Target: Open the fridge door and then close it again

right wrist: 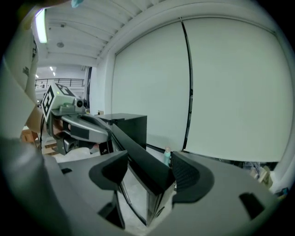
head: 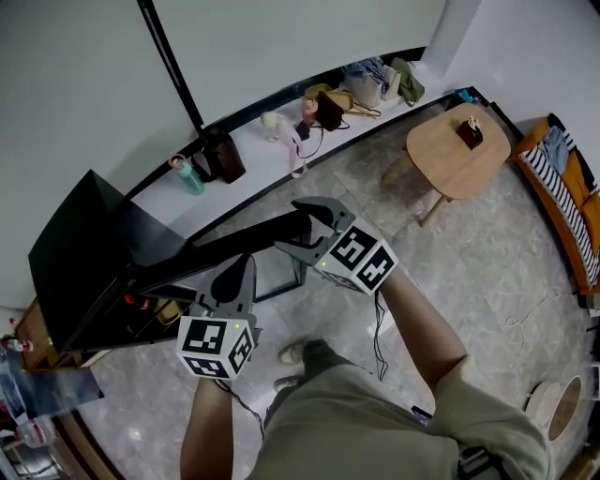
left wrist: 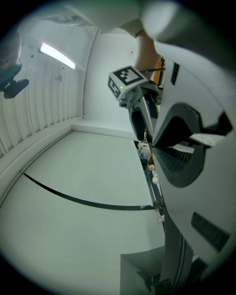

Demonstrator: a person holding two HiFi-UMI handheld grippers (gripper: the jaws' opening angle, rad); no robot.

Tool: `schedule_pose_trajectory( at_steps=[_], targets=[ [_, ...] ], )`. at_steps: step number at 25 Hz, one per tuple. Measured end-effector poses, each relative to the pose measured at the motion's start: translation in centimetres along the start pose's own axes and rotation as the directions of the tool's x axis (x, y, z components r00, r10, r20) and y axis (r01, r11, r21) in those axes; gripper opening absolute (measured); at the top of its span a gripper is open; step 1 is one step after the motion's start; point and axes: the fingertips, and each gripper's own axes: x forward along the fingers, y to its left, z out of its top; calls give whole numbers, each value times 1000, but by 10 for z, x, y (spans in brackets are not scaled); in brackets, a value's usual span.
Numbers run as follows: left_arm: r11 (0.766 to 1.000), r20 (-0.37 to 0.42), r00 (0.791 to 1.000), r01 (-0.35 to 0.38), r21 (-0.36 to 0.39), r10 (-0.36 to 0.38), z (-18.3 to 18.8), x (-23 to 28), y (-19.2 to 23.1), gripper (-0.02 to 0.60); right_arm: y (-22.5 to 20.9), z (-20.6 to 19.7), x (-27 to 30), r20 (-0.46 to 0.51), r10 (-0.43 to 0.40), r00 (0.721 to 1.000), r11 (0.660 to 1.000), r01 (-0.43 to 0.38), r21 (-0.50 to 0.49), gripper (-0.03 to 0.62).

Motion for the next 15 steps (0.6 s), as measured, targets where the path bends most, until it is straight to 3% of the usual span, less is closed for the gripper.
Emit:
schedule_pose_trajectory(
  at_steps=[9, 15],
  targets=[
    [1000, 35, 999, -15, 21, 14, 23, -10, 4, 8, -17, 50, -48, 161, -73, 984, 997, 71, 17, 264],
    [998, 64, 998, -10, 58, 6, 46, -21, -3, 8, -12, 68, -72, 211, -62, 976, 998, 64, -6, 264]
  ],
)
